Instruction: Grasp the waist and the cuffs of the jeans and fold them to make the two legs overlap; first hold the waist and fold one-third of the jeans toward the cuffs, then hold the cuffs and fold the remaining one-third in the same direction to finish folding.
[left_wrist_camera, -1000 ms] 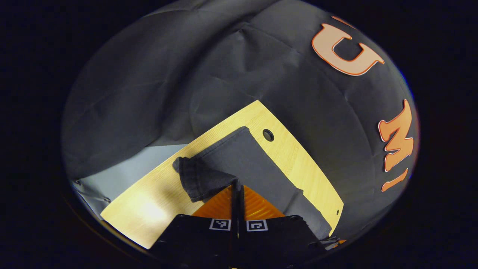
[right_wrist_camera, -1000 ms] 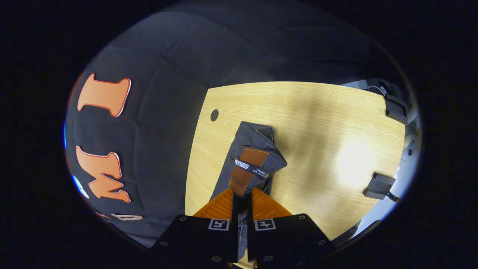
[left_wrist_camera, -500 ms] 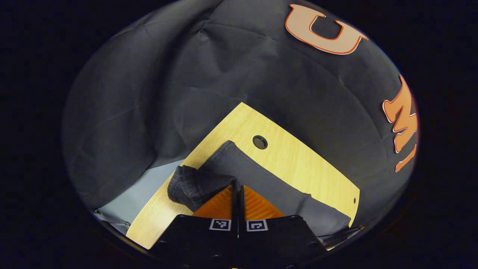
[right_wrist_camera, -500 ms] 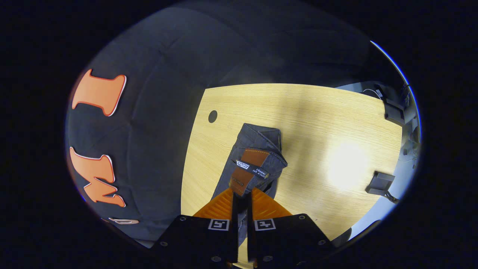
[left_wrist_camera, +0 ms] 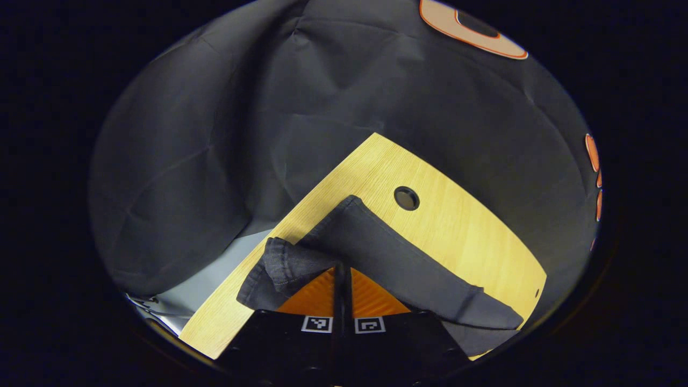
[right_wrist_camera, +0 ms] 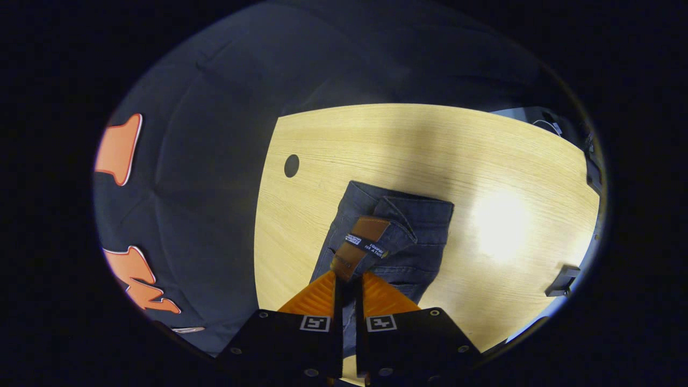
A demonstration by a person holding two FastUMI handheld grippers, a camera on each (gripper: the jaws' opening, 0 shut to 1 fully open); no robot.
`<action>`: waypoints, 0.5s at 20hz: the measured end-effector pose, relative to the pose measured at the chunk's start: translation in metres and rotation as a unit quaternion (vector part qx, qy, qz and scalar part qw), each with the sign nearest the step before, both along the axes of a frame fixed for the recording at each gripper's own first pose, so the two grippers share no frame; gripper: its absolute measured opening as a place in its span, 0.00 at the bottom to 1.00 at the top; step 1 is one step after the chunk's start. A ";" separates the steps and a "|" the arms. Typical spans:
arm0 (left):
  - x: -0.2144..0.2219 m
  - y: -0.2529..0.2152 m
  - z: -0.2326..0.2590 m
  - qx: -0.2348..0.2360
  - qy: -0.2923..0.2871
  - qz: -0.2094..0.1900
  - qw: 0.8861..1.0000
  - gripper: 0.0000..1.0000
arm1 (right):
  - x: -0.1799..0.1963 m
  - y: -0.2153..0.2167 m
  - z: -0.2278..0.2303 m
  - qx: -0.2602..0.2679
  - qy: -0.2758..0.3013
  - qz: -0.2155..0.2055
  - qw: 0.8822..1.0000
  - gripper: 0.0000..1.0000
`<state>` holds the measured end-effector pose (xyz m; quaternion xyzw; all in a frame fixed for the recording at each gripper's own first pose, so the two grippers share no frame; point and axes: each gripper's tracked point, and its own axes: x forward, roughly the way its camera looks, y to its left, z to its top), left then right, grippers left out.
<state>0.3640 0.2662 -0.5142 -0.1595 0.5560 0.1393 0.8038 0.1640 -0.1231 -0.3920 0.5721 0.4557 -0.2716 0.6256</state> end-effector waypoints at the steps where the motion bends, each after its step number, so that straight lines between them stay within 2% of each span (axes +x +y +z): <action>1: 0.000 -0.001 -0.001 0.007 0.004 -0.005 1.000 0.01 | 0.005 0.001 -0.007 0.003 0.002 0.000 1.000 0.10; 5: 0.004 -0.006 -0.007 0.016 0.003 0.004 1.000 0.01 | 0.023 0.002 -0.028 0.030 0.013 -0.030 0.999 0.10; 7: 0.007 -0.008 -0.010 0.016 -0.005 0.009 1.000 0.05 | 0.028 0.003 -0.025 0.044 0.012 -0.040 0.998 0.10; 9: 0.016 -0.015 -0.001 0.001 -0.030 0.009 1.000 0.33 | 0.033 0.004 -0.024 0.052 -0.001 -0.044 0.998 0.14; 10: 0.018 -0.020 0.006 -0.006 -0.041 0.006 0.999 0.48 | 0.039 -0.001 -0.017 0.048 -0.018 -0.049 0.997 0.21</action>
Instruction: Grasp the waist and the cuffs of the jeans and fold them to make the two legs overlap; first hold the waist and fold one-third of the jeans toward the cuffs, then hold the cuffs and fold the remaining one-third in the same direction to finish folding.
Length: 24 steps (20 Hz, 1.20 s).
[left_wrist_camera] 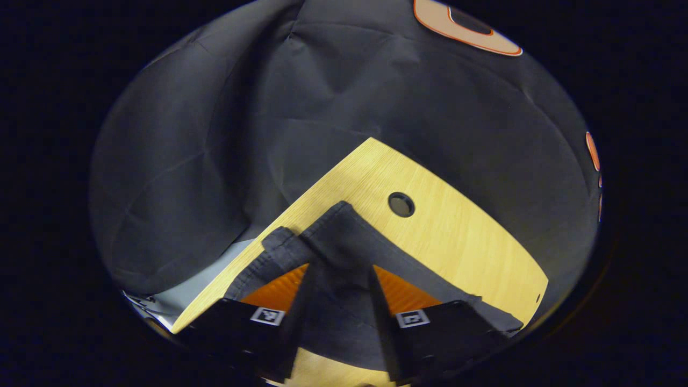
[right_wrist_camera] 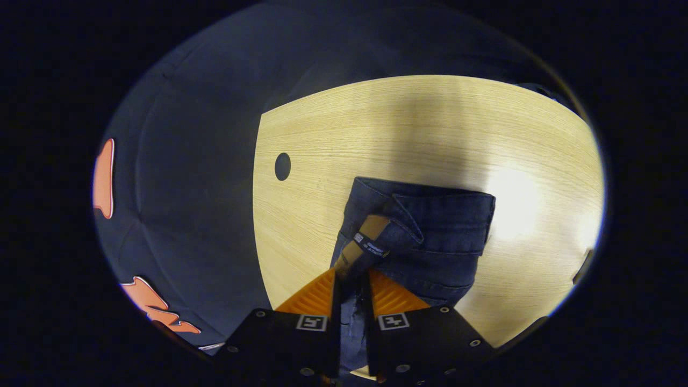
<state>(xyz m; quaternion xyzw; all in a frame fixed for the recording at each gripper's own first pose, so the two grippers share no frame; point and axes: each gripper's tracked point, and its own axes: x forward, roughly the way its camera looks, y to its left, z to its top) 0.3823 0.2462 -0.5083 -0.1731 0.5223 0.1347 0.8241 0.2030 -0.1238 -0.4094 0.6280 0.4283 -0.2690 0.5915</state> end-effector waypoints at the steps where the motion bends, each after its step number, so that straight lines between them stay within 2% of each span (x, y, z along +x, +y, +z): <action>1: 0.001 -0.004 0.008 -0.002 -0.008 -0.003 1.000 0.63 | 0.011 -0.003 -0.001 -0.008 -0.017 -0.004 1.000 0.28; 2: 0.003 -0.009 0.016 -0.003 -0.019 -0.005 1.000 0.78 | 0.016 -0.006 0.005 -0.013 -0.034 -0.007 0.999 0.45; 3: 0.007 -0.015 0.026 -0.008 -0.037 -0.009 0.999 0.93 | 0.019 -0.009 0.013 -0.019 -0.051 -0.007 0.999 0.51; 5: 0.016 -0.029 0.048 -0.010 -0.072 -0.024 0.997 0.94 | 0.012 -0.010 0.018 -0.033 -0.060 0.003 0.998 0.77; 6: 0.018 -0.034 0.058 -0.007 -0.088 -0.035 0.996 0.94 | 0.005 -0.012 0.016 -0.046 -0.052 0.013 0.997 0.72; 7: 0.018 -0.039 0.070 -0.001 -0.103 -0.050 0.993 0.94 | -0.003 -0.014 0.014 -0.064 -0.046 0.026 0.997 0.74; 8: 0.013 -0.047 0.082 0.009 -0.118 -0.066 0.991 1.00 | -0.013 -0.016 0.011 -0.080 -0.035 0.041 0.995 0.77; 9: 0.014 -0.056 0.096 0.021 -0.136 -0.083 0.987 0.96 | -0.022 -0.018 0.009 -0.095 -0.029 0.054 0.994 0.79; 10: 0.017 -0.066 0.106 0.033 -0.151 -0.098 0.983 0.96 | -0.030 -0.019 0.009 -0.106 -0.024 0.066 0.992 0.85; 14: 0.003 -0.095 0.141 0.060 -0.197 -0.144 0.968 0.99 | -0.062 -0.020 -0.005 -0.144 0.003 0.101 0.984 0.96; 17: -0.014 -0.116 0.169 0.082 -0.231 -0.171 0.954 0.99 | -0.088 -0.018 -0.023 -0.169 0.033 0.135 0.976 0.98; 19: -0.019 -0.135 0.191 0.097 -0.261 -0.182 0.943 0.99 | -0.094 -0.013 -0.030 -0.170 0.038 0.145 0.974 0.98; 24: -0.043 -0.169 0.254 0.105 -0.331 -0.198 0.917 0.98 | -0.083 -0.012 -0.044 -0.197 0.030 0.152 0.968 0.99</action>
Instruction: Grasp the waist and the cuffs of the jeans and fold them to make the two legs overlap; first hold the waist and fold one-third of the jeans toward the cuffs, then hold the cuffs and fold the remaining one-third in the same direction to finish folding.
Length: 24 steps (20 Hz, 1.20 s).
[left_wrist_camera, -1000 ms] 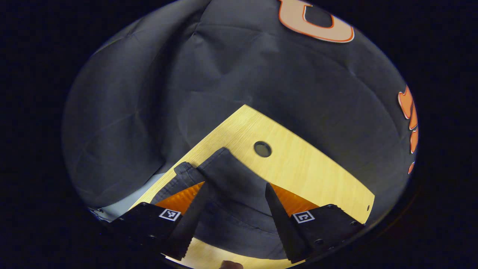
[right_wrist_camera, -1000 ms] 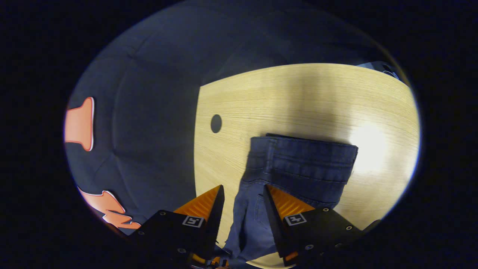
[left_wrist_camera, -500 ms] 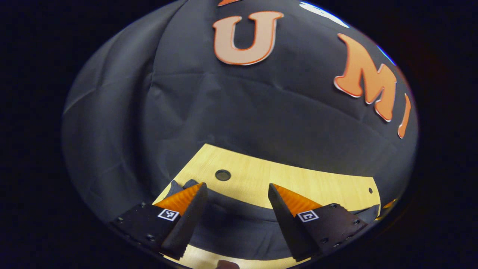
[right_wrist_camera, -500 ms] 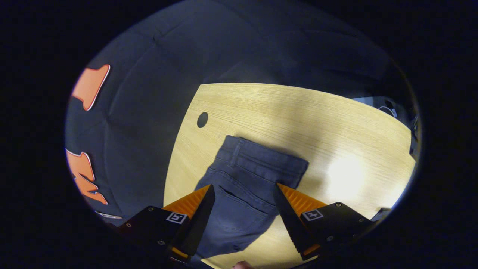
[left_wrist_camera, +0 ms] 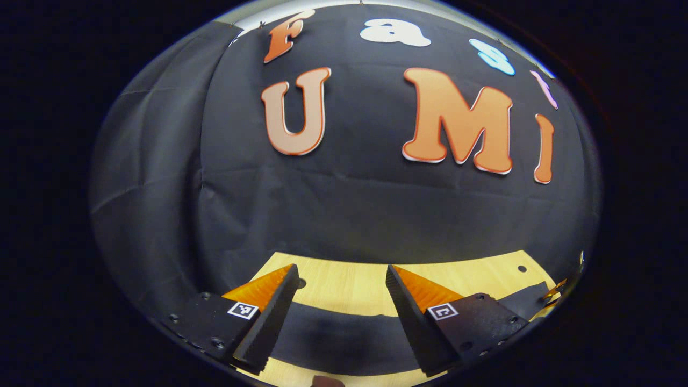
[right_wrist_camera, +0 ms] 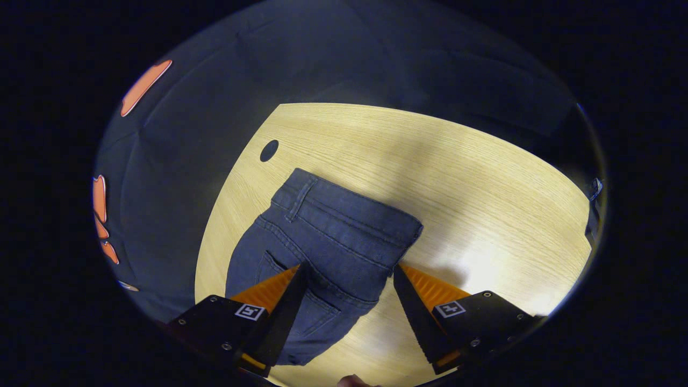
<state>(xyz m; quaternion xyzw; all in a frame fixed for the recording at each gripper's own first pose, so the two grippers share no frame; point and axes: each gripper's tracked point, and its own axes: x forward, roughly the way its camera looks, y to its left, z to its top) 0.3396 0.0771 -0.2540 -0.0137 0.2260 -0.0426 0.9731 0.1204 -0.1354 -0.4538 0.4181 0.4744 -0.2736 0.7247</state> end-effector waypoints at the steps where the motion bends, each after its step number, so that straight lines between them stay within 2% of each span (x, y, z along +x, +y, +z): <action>1: -0.006 -0.008 0.012 -0.005 -0.011 -0.003 1.000 0.98 | 0.001 -0.005 0.002 -0.014 -0.008 -0.002 1.000 0.99; 3: -0.014 -0.020 0.028 -0.001 -0.033 -0.009 0.999 0.96 | 0.000 -0.004 -0.002 -0.031 -0.014 0.005 0.999 0.98; 7: -0.034 -0.036 0.050 0.013 -0.064 -0.009 0.998 0.96 | 0.001 -0.008 -0.003 -0.064 -0.029 0.028 0.997 0.87; 8: -0.038 -0.040 0.053 0.013 -0.063 -0.010 0.998 0.98 | 0.002 -0.005 -0.004 -0.061 -0.033 0.033 0.997 0.79; 9: -0.043 -0.044 0.054 0.014 -0.061 -0.013 0.998 0.98 | 0.009 0.001 -0.005 -0.057 -0.040 0.030 0.997 0.65; 12: -0.057 -0.050 0.061 0.022 -0.060 -0.022 0.998 0.96 | 0.019 0.000 -0.008 -0.065 -0.041 0.006 0.997 0.35; 14: -0.062 -0.051 0.063 0.019 -0.061 -0.025 0.998 0.98 | 0.015 0.002 -0.006 -0.061 -0.036 0.007 0.997 0.24; 17: -0.064 -0.044 0.062 0.017 -0.061 -0.032 0.997 0.98 | 0.021 0.005 0.014 -0.049 -0.056 -0.011 0.997 0.21; 19: -0.066 -0.041 0.062 0.012 -0.061 -0.040 0.997 0.97 | 0.021 0.007 0.033 -0.077 -0.068 -0.006 0.995 0.20; 24: -0.073 -0.021 0.063 -0.004 -0.065 -0.058 0.996 0.98 | 0.037 0.029 0.088 -0.152 -0.103 0.042 0.982 0.20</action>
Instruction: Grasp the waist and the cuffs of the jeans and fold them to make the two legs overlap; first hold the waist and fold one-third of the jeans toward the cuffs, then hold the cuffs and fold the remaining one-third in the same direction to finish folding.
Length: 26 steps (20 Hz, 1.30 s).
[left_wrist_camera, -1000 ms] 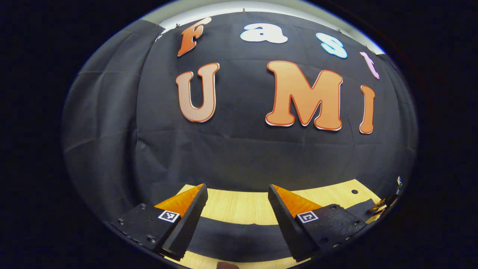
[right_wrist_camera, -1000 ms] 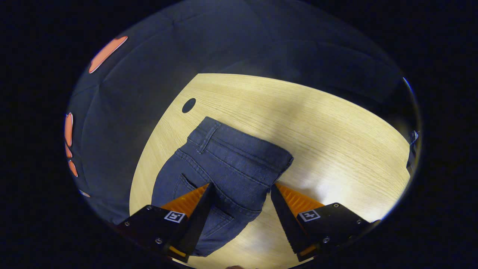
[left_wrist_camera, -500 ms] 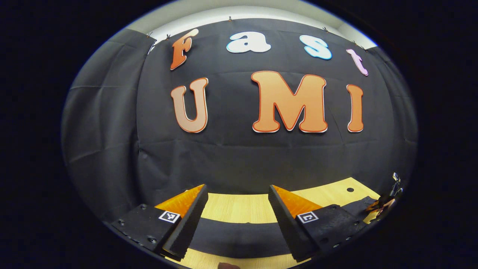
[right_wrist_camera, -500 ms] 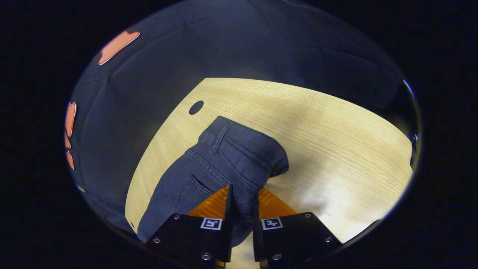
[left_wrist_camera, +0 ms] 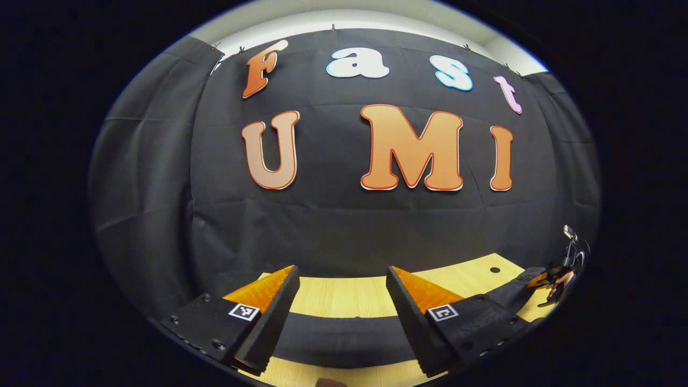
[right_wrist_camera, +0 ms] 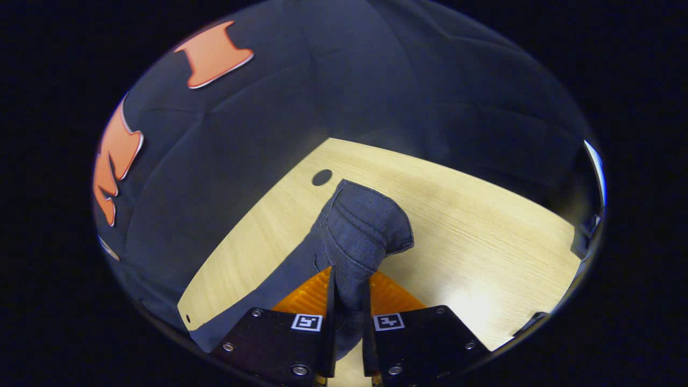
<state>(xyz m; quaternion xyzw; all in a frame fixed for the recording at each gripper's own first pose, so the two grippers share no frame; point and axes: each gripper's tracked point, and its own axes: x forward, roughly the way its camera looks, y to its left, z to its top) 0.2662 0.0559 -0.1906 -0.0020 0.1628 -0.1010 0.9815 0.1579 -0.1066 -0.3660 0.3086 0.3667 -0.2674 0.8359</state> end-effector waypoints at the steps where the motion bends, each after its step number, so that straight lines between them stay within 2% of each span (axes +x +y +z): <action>1: -0.002 0.006 0.003 -0.003 -0.002 0.000 1.000 0.98 | 0.001 0.011 0.015 -0.011 -0.005 0.011 1.000 0.20; 6: -0.006 0.042 0.007 -0.019 -0.007 0.013 1.000 0.98 | 0.009 0.059 0.073 -0.054 -0.042 0.067 0.995 0.20; 14: -0.017 0.096 0.003 -0.030 -0.004 0.045 0.999 0.98 | 0.038 0.159 0.115 -0.113 -0.060 0.178 0.976 0.20; 20: -0.022 0.141 -0.003 -0.030 0.001 0.081 0.996 0.98 | 0.048 0.247 0.117 -0.118 -0.060 0.260 0.956 0.20; 26: -0.027 0.182 -0.014 -0.027 0.015 0.119 0.992 0.98 | 0.050 0.320 0.084 -0.126 -0.031 0.325 0.937 0.20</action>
